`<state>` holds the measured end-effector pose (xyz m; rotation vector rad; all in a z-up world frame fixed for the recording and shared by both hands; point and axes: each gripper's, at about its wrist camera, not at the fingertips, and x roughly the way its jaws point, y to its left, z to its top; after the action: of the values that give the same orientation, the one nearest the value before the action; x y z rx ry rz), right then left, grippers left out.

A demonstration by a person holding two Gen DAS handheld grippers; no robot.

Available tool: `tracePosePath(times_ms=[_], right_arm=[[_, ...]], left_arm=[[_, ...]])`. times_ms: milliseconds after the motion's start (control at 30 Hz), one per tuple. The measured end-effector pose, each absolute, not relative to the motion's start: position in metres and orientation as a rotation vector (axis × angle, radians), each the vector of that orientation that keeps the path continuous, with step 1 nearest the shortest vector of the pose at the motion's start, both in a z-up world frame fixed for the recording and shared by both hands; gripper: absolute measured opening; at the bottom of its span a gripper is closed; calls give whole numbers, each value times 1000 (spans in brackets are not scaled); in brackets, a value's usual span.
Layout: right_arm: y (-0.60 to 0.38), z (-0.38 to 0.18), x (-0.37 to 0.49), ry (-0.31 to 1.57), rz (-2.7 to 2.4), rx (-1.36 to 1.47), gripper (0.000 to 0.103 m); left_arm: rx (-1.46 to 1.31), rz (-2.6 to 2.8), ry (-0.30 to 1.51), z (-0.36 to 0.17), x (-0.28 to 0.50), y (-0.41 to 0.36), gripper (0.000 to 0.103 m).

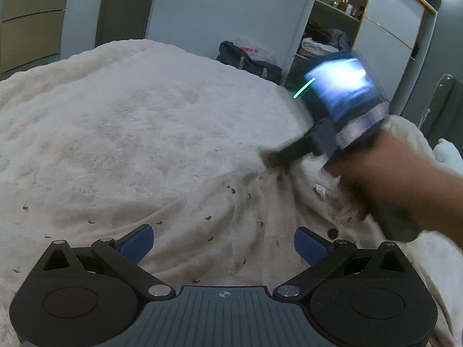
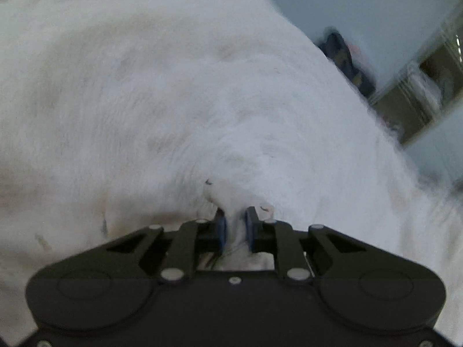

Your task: Fold clothes

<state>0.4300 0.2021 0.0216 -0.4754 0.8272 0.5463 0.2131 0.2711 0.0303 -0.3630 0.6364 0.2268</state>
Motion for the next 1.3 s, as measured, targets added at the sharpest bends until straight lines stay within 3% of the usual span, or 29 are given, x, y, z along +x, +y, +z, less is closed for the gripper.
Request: tracePosePath(times_ms=[33,233,367,433,500,533,633,767,833,933,1233,1300], right_arm=[[183,36,442,866,556,-340,7],[83,88,489,996,593,249,4],[27,92,499,984,652,653,4],[11,89,497,948,670,727,5],[13,72,493,962,648,650,9],[22,55,494,1039,585,528,16],[33,4,494,1231,377,294,17],[29,15,493,1095,397,237,20],[31,28,498,1022,410,185,37],[47,53,520,903,412,-19,51],[161,38,532,1042,641,-564,51],[180,23,540,1101,611,-635,44]], left_arm=[[-377,222,634,30,212,273,103],[-404,227,629,31,211,277,102],[-416,230,631,29,211,278,102],[-422,230,630,28,212,278,103],[-415,228,635,28,212,276,102],[-407,229,638,28,212,275,102],[-387,232,643,28,212,274,103],[-400,239,644,26,212,278,103],[-401,243,647,25,213,279,102],[-391,251,653,24,216,278,102],[-375,244,677,16,222,272,103],[-360,235,686,15,222,268,103]])
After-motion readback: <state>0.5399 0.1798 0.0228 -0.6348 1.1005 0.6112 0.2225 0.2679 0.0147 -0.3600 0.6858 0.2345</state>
